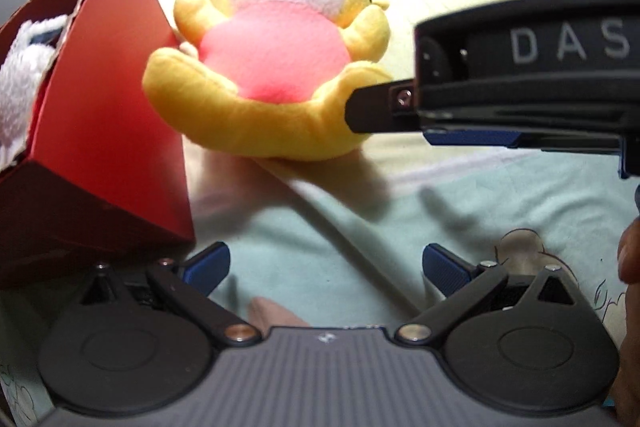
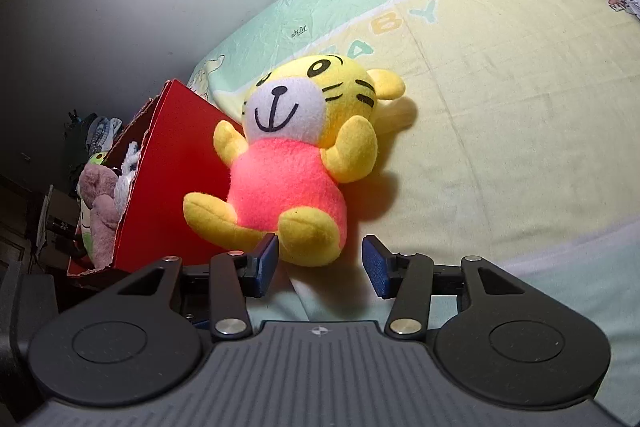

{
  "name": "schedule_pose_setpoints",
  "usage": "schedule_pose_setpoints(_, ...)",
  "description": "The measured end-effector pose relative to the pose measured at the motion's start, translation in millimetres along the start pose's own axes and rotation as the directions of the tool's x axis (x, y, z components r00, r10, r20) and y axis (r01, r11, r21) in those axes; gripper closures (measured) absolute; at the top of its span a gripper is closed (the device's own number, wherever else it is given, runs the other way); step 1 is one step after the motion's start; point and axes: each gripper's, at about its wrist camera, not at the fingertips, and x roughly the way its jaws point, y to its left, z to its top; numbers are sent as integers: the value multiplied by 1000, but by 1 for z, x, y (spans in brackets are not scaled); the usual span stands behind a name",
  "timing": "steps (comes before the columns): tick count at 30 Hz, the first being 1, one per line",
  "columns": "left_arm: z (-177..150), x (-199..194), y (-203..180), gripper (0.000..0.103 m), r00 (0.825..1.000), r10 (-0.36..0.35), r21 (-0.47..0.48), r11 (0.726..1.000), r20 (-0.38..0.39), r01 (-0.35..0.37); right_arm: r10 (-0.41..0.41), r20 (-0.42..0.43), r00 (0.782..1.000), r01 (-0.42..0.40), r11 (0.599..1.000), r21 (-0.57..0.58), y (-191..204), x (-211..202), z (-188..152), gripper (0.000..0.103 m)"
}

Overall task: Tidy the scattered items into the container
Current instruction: 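Move the right gripper to the yellow tiger plush with pink belly, then close the right gripper on the yellow tiger plush's foot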

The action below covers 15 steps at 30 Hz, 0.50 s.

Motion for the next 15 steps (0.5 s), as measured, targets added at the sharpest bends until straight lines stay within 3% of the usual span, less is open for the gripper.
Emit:
schedule_pose_setpoints(5, 5, -1, 5, 1, 1000, 5, -2, 1000, 18, -5, 35, -15, 999, -36, 999, -34, 4, 13, 9, 54)
schedule_pose_setpoints(9, 11, -1, 8, 1, 1000, 11, -7, 1000, 26, -11, 40, -43, 998, -42, 998, -50, 4, 24, 16, 68)
schedule_pose_setpoints(15, 15, 3, 11, 1, 1000, 0, -25, 1000, 10, 0, 61, -55, 997, -64, 997, -51, -3, 23, 18, 75)
